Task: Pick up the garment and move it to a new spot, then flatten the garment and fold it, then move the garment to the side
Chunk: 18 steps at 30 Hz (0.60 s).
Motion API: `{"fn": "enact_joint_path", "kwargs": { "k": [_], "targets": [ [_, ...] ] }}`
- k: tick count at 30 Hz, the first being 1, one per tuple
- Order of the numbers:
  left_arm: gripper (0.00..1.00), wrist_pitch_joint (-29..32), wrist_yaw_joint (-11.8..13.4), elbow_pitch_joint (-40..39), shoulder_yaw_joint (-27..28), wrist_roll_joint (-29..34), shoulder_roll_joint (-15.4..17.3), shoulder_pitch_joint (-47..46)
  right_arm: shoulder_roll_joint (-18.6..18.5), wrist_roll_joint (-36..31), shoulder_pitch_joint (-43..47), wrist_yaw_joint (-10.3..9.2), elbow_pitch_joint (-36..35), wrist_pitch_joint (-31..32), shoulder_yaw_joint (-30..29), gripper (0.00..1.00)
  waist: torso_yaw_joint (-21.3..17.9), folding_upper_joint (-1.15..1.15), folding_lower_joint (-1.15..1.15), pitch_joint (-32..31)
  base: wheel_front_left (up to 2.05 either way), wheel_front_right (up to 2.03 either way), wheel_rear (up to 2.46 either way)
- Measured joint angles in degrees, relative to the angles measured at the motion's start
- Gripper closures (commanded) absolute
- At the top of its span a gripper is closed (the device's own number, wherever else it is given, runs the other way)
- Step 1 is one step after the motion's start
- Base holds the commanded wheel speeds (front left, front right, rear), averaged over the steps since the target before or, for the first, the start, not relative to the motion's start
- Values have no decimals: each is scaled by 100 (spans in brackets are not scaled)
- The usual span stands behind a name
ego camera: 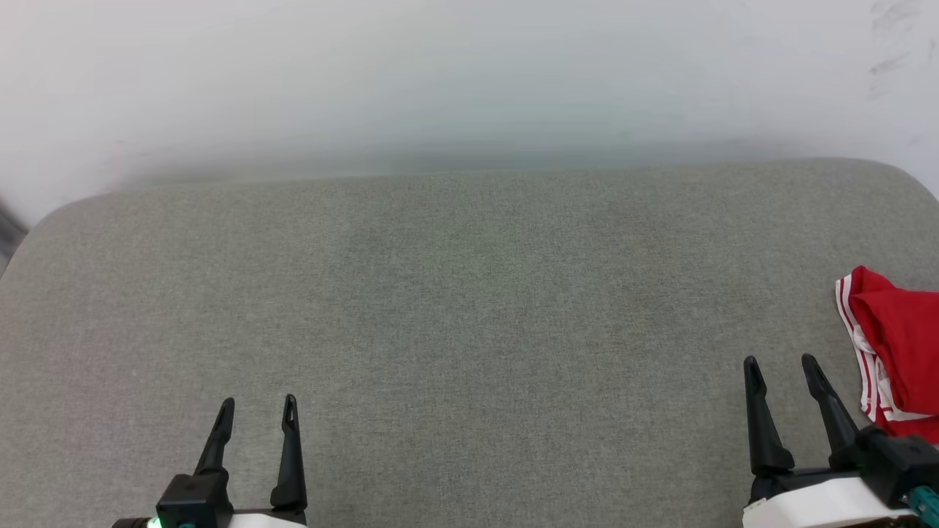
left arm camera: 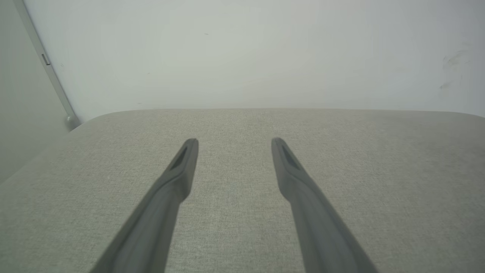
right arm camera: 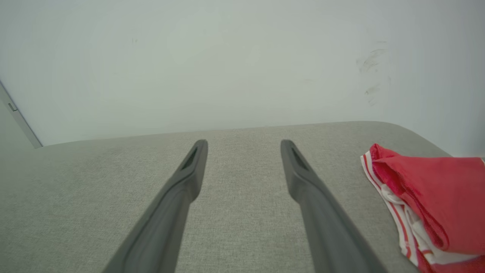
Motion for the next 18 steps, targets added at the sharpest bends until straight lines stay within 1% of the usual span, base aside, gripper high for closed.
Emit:
{"fn": "enact_joint_path", "kwargs": {
  "k": [13,14,18],
  "targets": [
    [0,0,-79,138,-11,59,0,89,1,121,170,0,-29,-1,-12,0,37,0,0,-77,0,0,0],
    [100,1,-79,168,-13,57,-1,89,1,121,171,0,1,0,-11,100,38,0,0,-77,0,0,0],
    [100,29,-80,405,-27,41,-9,102,2,129,196,0,213,22,-2,100,39,0,1,-77,0,0,0]
  ]
}}
